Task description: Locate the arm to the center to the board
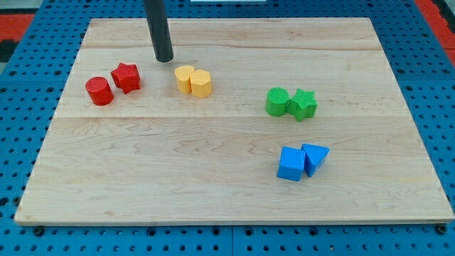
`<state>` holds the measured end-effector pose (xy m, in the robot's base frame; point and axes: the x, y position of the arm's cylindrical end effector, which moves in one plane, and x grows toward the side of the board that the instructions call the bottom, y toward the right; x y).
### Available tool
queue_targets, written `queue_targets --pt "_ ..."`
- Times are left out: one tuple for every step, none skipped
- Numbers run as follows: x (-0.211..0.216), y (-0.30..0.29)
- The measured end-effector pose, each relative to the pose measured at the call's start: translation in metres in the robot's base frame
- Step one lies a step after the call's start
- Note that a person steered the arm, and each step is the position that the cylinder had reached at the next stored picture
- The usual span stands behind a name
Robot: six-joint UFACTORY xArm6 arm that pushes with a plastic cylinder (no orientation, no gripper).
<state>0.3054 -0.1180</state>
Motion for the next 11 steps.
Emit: queue_targets --pt "0.0 0.0" --pt "0.001 0.0" --pt "0.001 0.003" --pt "0.0 0.002" --pt "-0.006 0.002" --pt "-0.006 0.007" --pt "-0.006 0.007" --pt "-0.006 0.007" --pt "-0.006 0.023" --pt "0.007 0.09" --pt "0.043 0.114"
